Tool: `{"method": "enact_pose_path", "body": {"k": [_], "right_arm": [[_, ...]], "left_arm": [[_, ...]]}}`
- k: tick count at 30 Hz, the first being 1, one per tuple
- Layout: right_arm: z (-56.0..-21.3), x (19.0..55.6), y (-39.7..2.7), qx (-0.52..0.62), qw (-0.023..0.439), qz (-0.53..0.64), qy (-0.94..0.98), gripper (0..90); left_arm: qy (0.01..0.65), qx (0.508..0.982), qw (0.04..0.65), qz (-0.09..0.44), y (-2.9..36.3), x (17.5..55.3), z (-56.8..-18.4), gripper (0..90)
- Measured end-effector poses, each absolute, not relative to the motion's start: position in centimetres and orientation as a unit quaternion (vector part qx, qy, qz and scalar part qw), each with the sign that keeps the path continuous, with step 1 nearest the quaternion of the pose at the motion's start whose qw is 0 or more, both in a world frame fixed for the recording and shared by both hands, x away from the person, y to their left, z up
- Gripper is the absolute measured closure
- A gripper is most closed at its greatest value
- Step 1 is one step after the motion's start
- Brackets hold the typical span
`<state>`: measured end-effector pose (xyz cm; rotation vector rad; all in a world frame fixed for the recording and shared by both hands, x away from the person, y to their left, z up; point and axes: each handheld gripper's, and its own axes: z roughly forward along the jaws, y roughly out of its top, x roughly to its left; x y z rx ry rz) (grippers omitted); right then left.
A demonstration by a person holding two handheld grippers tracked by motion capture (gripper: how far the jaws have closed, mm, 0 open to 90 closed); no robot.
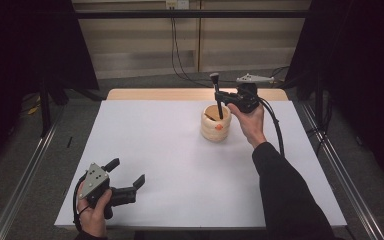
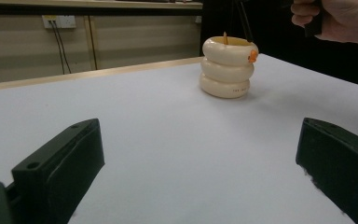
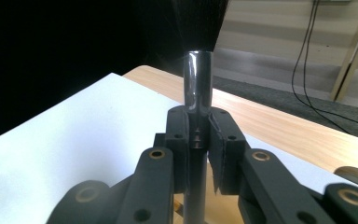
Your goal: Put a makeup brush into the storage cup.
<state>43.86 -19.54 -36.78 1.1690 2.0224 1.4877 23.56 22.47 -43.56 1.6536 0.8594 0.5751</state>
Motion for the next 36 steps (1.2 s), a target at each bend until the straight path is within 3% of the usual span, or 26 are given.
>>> {"method": "enact_pose_path", "body": {"k": [36], "right_arm": [[-41.8, 44.1, -20.3, 0.44, 0.162, 0.498, 0.73, 78.8]], "left_arm": [[0.364, 0.702, 0.562, 0.243, 22.4, 23.5, -43.6, 0.7]]}}
